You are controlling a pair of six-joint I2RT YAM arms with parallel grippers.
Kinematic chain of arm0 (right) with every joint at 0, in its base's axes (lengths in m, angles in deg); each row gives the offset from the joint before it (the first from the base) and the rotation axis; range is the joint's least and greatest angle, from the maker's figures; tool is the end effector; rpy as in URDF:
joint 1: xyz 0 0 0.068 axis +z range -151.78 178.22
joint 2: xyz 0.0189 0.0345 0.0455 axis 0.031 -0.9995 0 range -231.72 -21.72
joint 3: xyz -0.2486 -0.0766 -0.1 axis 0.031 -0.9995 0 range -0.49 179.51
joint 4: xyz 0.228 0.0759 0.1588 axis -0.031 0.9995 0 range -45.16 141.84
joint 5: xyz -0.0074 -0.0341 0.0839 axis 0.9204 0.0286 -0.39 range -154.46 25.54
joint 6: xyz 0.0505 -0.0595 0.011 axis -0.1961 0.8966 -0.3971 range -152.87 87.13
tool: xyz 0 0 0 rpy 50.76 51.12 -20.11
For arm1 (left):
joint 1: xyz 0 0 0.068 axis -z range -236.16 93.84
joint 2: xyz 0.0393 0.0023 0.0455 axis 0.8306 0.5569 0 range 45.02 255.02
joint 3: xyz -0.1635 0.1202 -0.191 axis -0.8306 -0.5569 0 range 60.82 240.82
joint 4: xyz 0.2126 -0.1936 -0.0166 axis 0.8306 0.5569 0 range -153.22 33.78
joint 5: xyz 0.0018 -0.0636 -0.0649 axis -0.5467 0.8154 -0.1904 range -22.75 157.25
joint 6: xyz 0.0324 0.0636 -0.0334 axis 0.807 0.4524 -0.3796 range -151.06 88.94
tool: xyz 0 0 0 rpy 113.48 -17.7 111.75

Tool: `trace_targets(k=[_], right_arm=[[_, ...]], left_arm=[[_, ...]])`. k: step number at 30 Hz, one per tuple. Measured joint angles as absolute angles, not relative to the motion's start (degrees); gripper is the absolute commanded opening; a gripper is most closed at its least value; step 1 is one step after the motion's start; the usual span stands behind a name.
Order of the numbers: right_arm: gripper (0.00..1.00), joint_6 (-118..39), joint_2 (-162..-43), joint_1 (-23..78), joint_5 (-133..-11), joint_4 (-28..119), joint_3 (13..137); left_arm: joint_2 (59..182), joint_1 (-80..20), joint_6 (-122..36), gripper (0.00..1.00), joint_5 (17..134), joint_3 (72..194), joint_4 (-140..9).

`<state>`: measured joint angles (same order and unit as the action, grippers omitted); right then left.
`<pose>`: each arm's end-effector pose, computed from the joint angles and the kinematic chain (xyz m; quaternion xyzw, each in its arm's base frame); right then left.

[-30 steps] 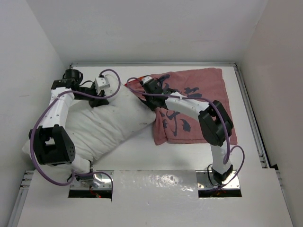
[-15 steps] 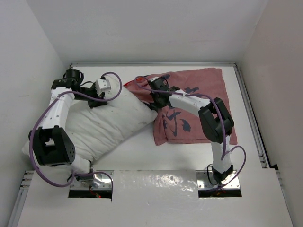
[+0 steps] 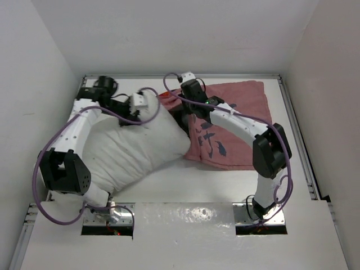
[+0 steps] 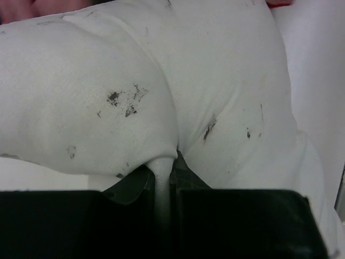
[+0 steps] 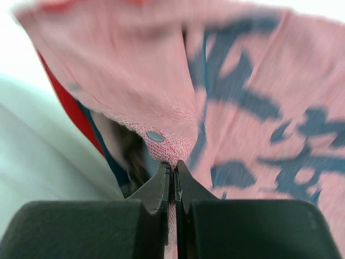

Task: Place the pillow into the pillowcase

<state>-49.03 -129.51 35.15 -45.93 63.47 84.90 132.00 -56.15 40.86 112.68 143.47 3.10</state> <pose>0.3983 0.2723 0.2314 -0.0963 0.8955 0.0518 0.4313 0.3229 -0.0483 0.3079 0.5866 0.6979 -0.2171 0.3490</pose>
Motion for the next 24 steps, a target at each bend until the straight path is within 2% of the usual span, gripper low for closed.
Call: trace_targets(k=[4, 7, 13, 19, 24], right_arm=[[0.00, -48.7, -128.5, 35.1, -45.7, 60.2, 89.9], [0.00, -48.4, -128.5, 35.1, -46.8, 59.6, 91.8], [0.00, -47.6, -126.1, 35.0, -54.1, 57.2, 88.6], [0.00, -45.1, -116.5, 35.1, -63.8, 56.5, 78.1], [0.00, -40.5, -109.6, 35.1, -66.7, 60.5, 72.8]], left_arm=[[132.7, -41.5, 40.0, 0.00, 113.0, 143.7, 3.0], [134.7, -35.8, 39.9, 0.00, 115.4, 143.6, 3.2], [140.7, -34.9, 36.2, 0.00, 119.6, 143.8, 1.4], [142.8, -35.8, 27.0, 0.00, 119.7, 144.5, -6.5], [144.9, -39.6, 20.9, 0.00, 119.4, 146.6, -10.2]])
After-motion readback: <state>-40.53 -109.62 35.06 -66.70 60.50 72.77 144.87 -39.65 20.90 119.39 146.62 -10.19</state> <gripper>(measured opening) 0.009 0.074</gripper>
